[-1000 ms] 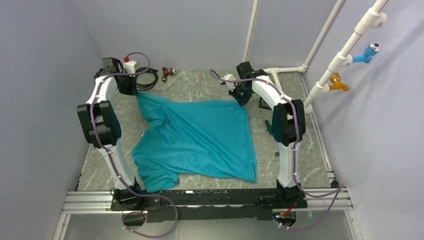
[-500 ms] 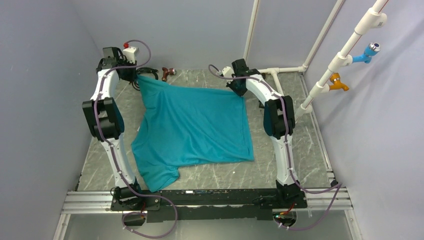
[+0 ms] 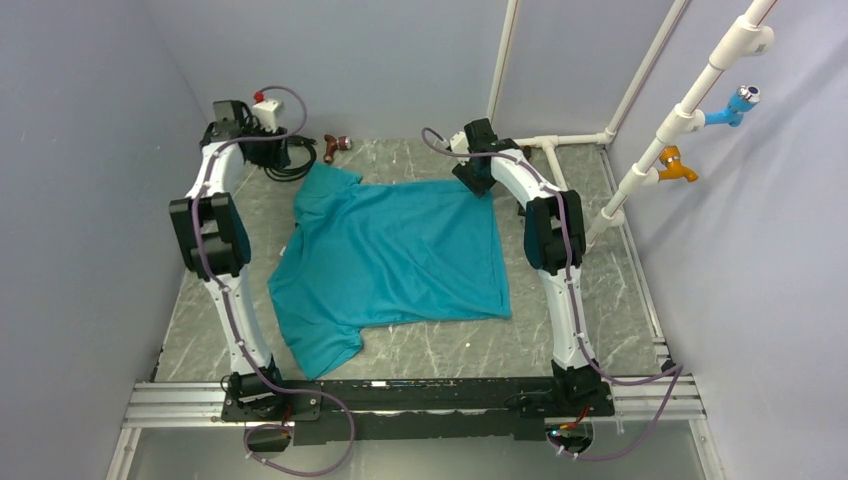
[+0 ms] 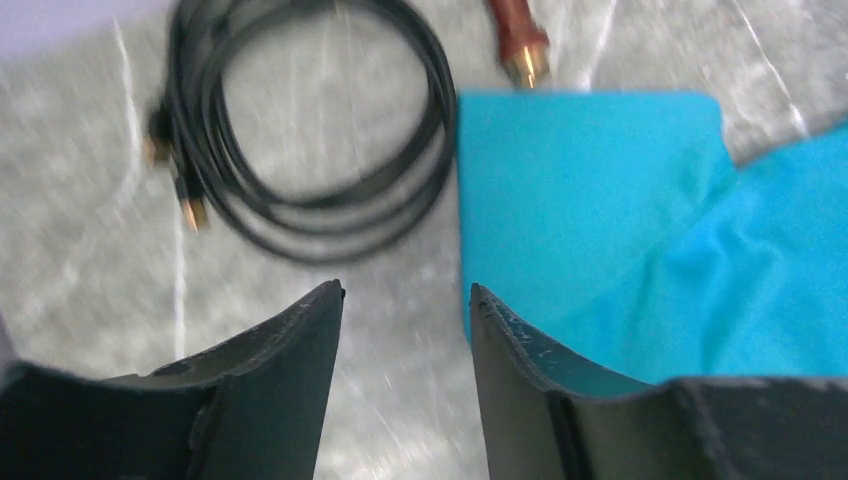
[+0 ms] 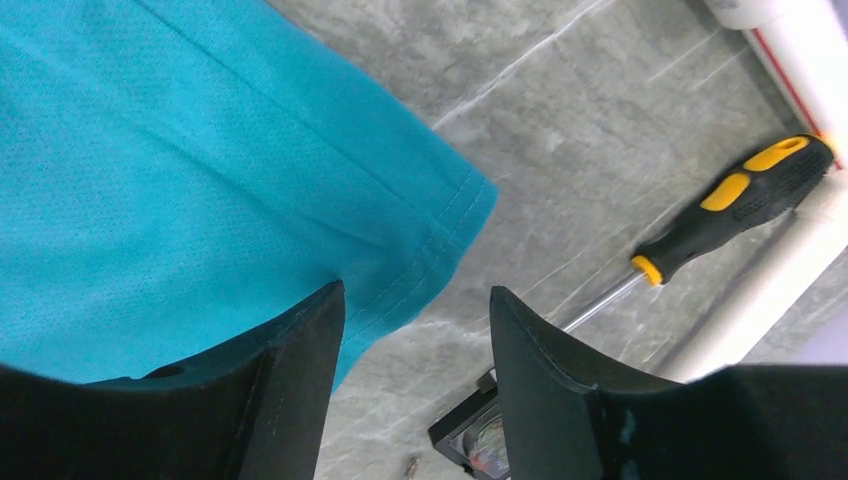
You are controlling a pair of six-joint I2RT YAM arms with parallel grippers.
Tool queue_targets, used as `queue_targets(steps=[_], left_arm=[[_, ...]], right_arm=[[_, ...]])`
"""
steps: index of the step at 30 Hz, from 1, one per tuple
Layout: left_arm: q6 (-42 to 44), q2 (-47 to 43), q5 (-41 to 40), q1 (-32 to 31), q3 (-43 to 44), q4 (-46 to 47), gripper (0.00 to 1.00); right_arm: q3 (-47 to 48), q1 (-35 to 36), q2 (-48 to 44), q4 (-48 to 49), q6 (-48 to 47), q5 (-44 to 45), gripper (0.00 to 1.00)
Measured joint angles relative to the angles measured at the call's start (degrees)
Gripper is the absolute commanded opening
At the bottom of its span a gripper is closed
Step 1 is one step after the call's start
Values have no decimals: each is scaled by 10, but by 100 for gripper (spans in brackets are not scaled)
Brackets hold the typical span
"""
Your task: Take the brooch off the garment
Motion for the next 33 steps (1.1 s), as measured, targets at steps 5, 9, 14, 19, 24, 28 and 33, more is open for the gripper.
queue_targets(steps=[5,9,14,19,24,28,33], left_arm=[[-40,-101,45,65,-146,-34,41],[-40,-145,55,110,-216,-70,35],[-57,-138,59,96,-253,-88,32],[-84,-103,73,71,-243,-82,32],[-95,-78,72,45,-240,-81,39],[-98,-67,62,24,-238,-78,42],[-98,-59,27,3,-221,-81,41]], right_arm=[[-7,6,-12,-30,8,-31,60],[-30,25,-46,-54,13,-68,59],[-39,51,-74,-76,24,-120,59],[-46,58,-76,-97,32,-155,59],[-88,51,-86,-104,33,-160,58],[-114,49,-93,-108,33,-166,57],[-154,49,-115,-113,32,-170,56]])
